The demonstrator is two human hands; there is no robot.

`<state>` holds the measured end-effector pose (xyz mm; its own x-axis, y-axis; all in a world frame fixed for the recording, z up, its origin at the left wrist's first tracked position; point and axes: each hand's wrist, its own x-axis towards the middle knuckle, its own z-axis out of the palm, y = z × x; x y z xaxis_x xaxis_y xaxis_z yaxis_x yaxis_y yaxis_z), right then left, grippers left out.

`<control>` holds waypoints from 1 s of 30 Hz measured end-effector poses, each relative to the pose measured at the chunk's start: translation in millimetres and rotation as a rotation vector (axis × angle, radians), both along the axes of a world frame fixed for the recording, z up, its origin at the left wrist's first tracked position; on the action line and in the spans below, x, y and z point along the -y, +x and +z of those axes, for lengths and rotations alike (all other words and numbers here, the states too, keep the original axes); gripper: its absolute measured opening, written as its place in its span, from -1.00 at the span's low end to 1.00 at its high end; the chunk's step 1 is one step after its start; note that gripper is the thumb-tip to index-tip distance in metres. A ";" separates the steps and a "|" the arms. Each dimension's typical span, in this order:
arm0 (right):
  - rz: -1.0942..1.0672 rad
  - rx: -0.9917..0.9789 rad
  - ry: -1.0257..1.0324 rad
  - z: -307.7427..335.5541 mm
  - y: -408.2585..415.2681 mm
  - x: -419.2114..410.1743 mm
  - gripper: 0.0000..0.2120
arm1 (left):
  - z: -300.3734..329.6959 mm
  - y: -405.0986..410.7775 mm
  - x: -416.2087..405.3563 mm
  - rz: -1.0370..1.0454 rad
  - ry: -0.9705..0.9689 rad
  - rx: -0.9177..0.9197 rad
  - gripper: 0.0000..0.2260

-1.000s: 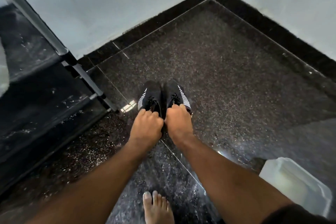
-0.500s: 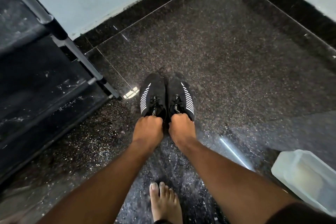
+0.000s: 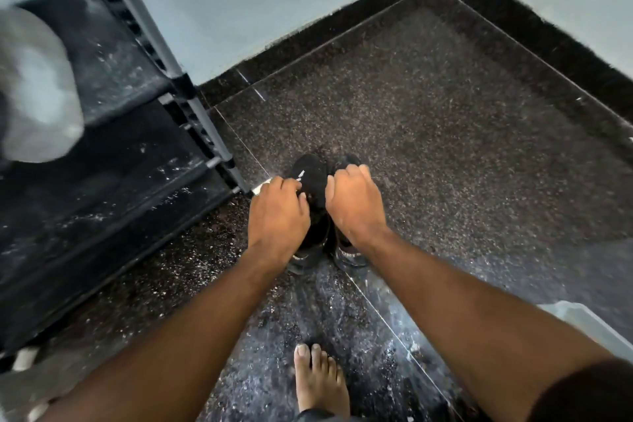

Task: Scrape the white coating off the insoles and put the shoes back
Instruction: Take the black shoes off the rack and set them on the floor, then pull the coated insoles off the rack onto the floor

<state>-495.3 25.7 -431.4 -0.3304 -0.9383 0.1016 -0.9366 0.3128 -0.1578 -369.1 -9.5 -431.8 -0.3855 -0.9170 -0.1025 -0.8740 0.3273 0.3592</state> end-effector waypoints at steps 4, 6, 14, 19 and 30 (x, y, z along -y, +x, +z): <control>0.076 -0.008 -0.107 46.4 8.5 15.3 -0.84 | 50.8 21.0 5.5 0.042 -0.031 -0.051 -0.75; 0.165 -0.064 -0.172 79.1 16.0 20.0 -0.77 | 79.4 33.8 4.3 0.055 -0.079 -0.074 -0.78; 0.276 0.037 -0.318 181.2 78.0 23.9 -0.76 | 179.1 105.7 -27.7 0.104 -0.201 -0.186 -0.74; 0.372 0.172 -0.308 221.1 125.7 26.5 -0.70 | 217.4 170.0 -45.9 0.291 -0.281 -0.282 -0.74; 0.530 0.213 -0.475 276.9 232.4 17.2 -0.65 | 268.5 283.4 -86.8 0.511 -0.366 -0.309 -0.72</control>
<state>-262.9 8.5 -154.5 0.0963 -0.8486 0.5203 -0.8770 -0.3195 -0.3588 -85.6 77.3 -163.3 0.1419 -0.9458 0.2922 -0.8259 0.0496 0.5616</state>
